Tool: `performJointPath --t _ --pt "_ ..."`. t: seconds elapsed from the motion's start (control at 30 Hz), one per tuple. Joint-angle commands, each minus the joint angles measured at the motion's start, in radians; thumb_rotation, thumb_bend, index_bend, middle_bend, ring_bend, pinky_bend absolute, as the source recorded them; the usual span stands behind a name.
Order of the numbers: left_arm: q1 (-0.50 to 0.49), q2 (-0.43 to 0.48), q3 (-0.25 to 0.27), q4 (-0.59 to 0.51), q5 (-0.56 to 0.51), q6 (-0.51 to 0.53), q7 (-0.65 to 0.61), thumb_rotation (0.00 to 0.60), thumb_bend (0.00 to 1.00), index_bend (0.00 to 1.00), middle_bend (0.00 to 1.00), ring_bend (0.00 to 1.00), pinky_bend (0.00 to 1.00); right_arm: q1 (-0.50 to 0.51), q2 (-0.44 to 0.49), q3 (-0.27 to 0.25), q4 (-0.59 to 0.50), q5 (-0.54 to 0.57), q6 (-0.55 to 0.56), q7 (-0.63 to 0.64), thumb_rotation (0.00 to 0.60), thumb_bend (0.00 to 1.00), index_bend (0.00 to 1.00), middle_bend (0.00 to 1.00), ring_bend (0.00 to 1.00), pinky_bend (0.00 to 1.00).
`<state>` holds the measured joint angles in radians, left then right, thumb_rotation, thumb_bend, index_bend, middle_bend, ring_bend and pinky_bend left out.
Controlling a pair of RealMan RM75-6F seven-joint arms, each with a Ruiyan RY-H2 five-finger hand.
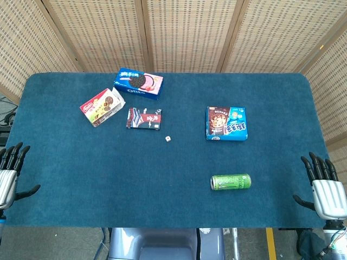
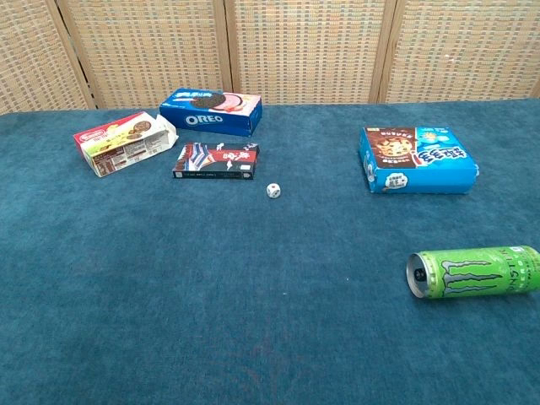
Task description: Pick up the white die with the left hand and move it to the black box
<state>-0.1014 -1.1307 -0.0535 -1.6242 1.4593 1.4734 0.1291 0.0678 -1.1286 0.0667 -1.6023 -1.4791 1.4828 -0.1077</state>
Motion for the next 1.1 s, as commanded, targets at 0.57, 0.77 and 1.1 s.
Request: performJointPath --t 0.57,0.77,1.1 --pt "-0.078 0.002 -0.032 -0.013 -0.005 -0.097 -0.014 0.6 0.0 0.0 0.0 0.0 0.0 -0.001 0.006 0.005 0.0 0.01 -0.003 0.015 0.6 0.0 0.0 0.0 0.0 0.0" --pt "-0.254 0.008 -0.087 -0.019 0.042 -0.284 -0.019 0.6 0.0 0.0 0.0 0.0 0.0 0.007 0.003 0.009 0.007 0.021 -0.018 0.012 0.6 0.0 0.0 0.0 0.0 0.0" --pt "-0.58 -0.091 -0.223 0.011 -0.048 -0.614 0.035 0.6 0.23 0.19 0.0 0.0 0.0 0.027 -0.005 0.02 0.015 0.062 -0.066 -0.001 0.6 0.0 0.0 0.0 0.0 0.0"
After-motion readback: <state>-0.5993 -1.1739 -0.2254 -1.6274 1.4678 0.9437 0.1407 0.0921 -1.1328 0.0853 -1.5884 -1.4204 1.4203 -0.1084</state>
